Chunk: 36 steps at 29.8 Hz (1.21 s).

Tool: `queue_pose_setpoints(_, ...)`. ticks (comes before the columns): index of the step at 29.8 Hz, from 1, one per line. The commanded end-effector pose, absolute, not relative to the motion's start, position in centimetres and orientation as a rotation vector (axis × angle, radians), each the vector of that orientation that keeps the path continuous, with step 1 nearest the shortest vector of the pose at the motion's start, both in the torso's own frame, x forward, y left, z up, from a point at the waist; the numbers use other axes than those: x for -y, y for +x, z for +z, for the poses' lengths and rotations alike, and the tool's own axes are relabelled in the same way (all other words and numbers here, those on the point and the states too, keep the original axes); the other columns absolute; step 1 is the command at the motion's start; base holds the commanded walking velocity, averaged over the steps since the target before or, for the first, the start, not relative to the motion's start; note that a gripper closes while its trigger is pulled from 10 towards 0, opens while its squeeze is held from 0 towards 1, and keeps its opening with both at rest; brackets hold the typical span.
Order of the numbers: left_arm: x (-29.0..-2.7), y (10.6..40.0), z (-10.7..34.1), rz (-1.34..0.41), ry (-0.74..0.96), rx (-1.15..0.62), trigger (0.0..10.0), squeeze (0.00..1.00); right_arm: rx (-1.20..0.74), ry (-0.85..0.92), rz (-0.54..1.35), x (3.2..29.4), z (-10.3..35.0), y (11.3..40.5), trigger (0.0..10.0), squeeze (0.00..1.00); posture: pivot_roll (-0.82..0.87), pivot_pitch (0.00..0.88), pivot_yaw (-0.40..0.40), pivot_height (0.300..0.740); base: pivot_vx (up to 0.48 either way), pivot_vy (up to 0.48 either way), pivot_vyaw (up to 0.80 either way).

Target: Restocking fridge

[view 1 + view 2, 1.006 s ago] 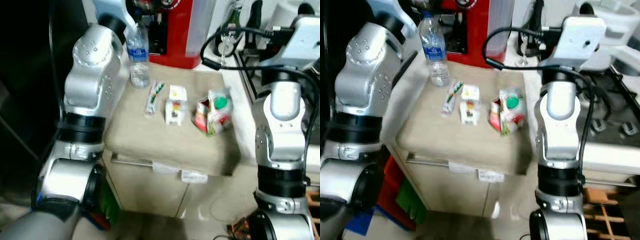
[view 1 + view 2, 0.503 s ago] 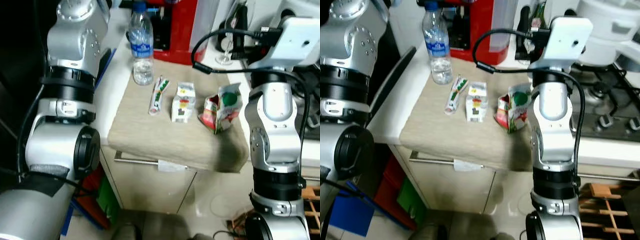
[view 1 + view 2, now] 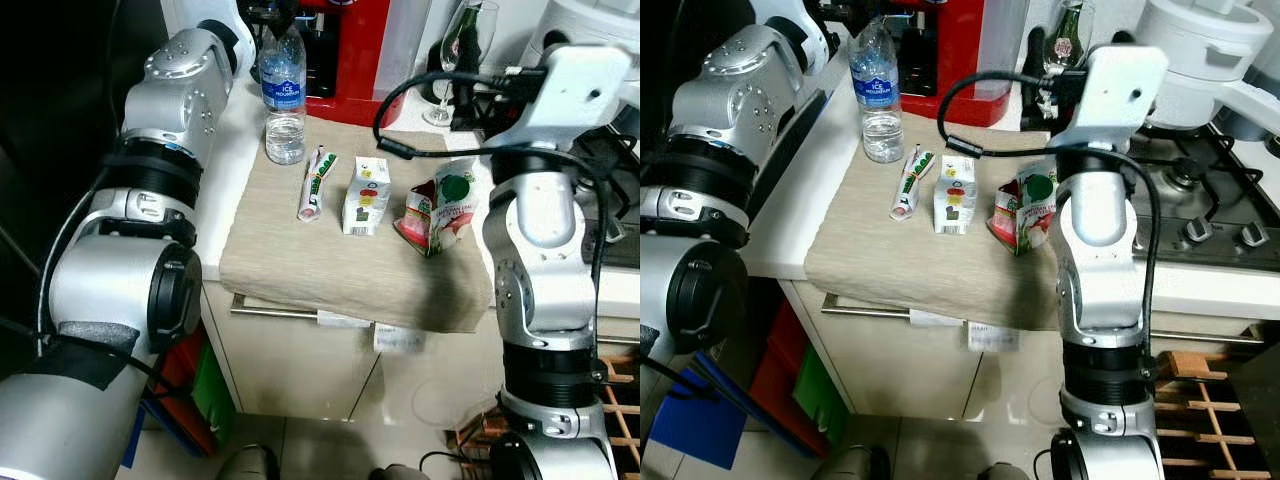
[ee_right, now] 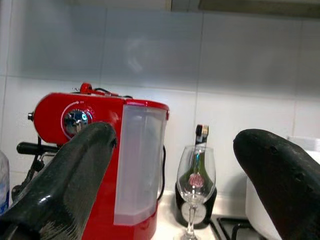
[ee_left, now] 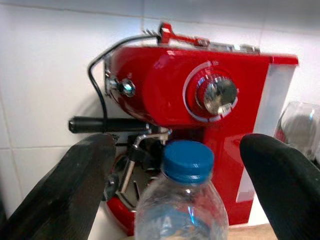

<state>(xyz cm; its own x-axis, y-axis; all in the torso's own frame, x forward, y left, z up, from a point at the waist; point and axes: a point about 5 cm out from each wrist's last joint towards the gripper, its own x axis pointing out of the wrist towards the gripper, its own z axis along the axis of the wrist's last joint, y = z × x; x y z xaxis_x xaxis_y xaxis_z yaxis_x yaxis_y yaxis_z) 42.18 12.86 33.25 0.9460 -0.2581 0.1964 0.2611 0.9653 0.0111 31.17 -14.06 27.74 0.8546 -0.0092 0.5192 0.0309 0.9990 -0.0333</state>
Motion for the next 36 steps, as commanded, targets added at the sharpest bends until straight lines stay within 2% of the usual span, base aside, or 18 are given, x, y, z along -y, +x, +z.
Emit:
queue_pose_setpoints(1,-12.1,42.2,33.9,-0.292,0.013,0.214,10.0,0.00,0.550,-0.042,-0.032,14.3,27.8,30.8,10.0,0.30,-0.10,0.044,0.032,0.740,0.000,0.000,0.00)
queue_pose_setpoints(6,-11.0,42.0,34.8,-0.334,0.019,0.238,10.0,0.00,0.534,-0.043,-0.050,14.7,27.5,30.9,10.0,0.30,-0.10,0.047,0.031,0.740,0.000,0.000,0.00)
queue_pose_setpoints(11,-10.6,42.1,34.8,-0.359,0.063,0.241,10.0,0.00,0.524,-0.042,-0.054,14.3,27.1,30.5,10.0,0.30,-0.11,0.078,0.072,0.740,0.000,0.000,0.00)
queue_pose_setpoints(21,-10.6,42.4,33.5,-0.324,0.137,0.185,10.0,0.00,0.504,-0.048,-0.066,14.7,26.8,30.3,10.0,0.30,-0.12,0.091,0.073,0.740,0.000,0.000,0.00)
queue_pose_setpoints(22,-10.8,42.5,33.2,-0.317,0.156,0.169,9.4,0.00,0.502,-0.048,-0.066,14.7,26.7,30.3,10.0,0.30,-0.12,0.091,0.071,0.740,0.000,0.000,0.00)
queue_pose_setpoints(23,-10.9,42.5,32.7,-0.307,0.190,0.150,5.8,0.00,0.498,-0.047,-0.066,14.7,26.7,30.3,10.0,0.30,-0.12,0.091,0.069,0.740,0.000,0.000,0.00)
queue_pose_setpoints(24,-10.9,42.5,32.7,-0.307,0.190,0.150,5.8,0.00,0.498,-0.047,-0.066,14.7,26.7,30.3,10.0,0.30,-0.12,0.091,0.069,0.740,0.000,0.000,0.00)
queue_pose_setpoints(25,-11.2,42.6,32.3,-0.295,0.210,0.138,0.0,0.00,0.495,-0.049,-0.062,14.7,26.7,30.4,10.0,0.30,-0.11,0.091,0.065,0.740,0.000,0.000,0.00)
queue_pose_setpoints(36,-11.5,42.5,32.3,-0.336,0.137,0.160,0.0,0.00,0.491,-0.052,-0.058,14.7,26.8,30.8,10.0,0.30,-0.12,0.073,0.053,0.740,0.000,0.000,0.00)
